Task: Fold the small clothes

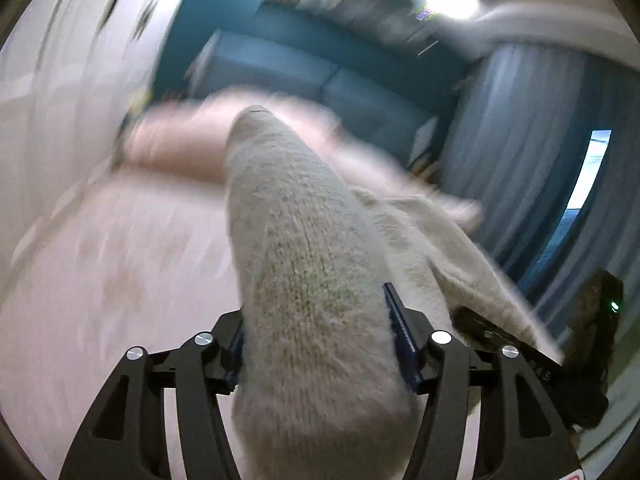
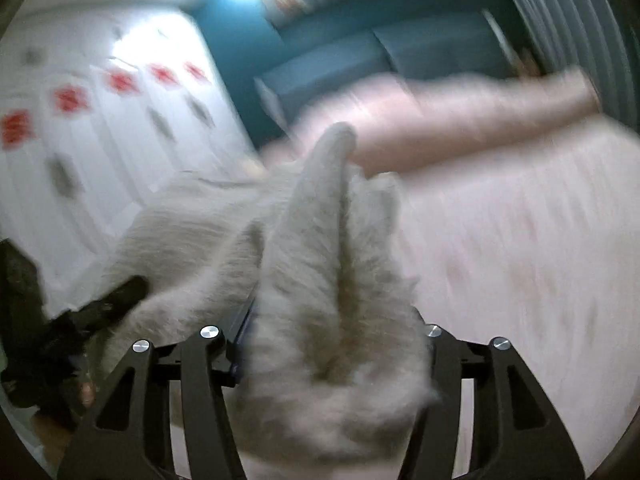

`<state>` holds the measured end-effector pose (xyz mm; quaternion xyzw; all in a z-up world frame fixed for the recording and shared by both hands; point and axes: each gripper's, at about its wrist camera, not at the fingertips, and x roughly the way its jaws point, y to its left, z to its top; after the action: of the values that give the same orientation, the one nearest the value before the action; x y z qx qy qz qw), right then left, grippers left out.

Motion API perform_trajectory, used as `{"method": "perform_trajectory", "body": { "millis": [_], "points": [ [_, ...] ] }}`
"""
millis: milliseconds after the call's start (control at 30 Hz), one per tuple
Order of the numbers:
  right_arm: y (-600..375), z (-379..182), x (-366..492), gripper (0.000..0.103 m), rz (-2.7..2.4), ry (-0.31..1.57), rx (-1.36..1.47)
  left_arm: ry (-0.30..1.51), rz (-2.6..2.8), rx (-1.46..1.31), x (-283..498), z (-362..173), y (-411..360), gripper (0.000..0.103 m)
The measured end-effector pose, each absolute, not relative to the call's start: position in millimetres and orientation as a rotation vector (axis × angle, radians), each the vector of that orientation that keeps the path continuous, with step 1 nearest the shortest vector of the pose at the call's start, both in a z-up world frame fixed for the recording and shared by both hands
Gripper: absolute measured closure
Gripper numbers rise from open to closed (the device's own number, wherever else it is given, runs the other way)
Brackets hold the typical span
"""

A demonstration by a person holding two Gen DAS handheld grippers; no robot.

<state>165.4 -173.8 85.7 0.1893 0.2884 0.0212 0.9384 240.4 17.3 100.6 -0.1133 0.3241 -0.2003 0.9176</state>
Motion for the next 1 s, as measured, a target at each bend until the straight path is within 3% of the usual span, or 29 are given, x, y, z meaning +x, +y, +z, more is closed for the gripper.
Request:
{"method": "perform_trajectory", "body": {
  "millis": [67, 133, 233, 300, 433, 667, 733, 767, 833, 1000],
  "points": [
    [-189.8, 15.1, 167.1, 0.051, -0.033, 0.751, 0.458, 0.817, -0.317, -0.229, 247.3, 28.9, 27.5, 0.047],
    [-210.2, -35.3, 140.8, 0.051, -0.052, 0.824, 0.569, 0.897, -0.315, -0.289, 235.6, -9.5, 42.9, 0.047],
    [-227.6, -44.9, 116.2, 0.049, -0.062, 0.822, 0.618, 0.906, -0.345, -0.395, 220.0, -21.9, 63.0, 0.046],
    [-237.2, -33.1, 119.5, 0.038, -0.052, 0.796, 0.622, 0.905, -0.359, -0.469, 226.6, -17.7, 74.6, 0.038],
    [-243.6, -13.7, 160.2, 0.025, 0.020, 0.777, 0.658, 0.941, -0.367, -0.602, 262.8, -24.0, 82.8, 0.035],
    [-201.9, -47.7, 238.5, 0.023, 0.080, 0.955, 0.601, 1.065, -0.374, -0.697, 300.8, -66.6, 76.0, 0.035],
    [-185.4, -66.4, 250.7, 0.031, 0.111, 1.031, 0.579, 1.068, -0.403, -0.727, 305.4, -74.3, 73.9, 0.037],
    [-179.4, -69.5, 252.5, 0.037, 0.103, 1.040, 0.550, 1.062, -0.406, -0.722, 306.4, -75.0, 72.9, 0.046],
    [-169.4, -56.6, 254.4, 0.064, 0.114, 1.009, 0.482, 1.032, -0.429, -0.682, 306.9, -67.9, 68.0, 0.055],
    [-165.2, 27.5, 238.7, 0.071, 0.162, 0.771, 0.381, 0.885, -0.520, -0.615, 303.6, -19.2, 51.1, 0.061]
  ]
}}
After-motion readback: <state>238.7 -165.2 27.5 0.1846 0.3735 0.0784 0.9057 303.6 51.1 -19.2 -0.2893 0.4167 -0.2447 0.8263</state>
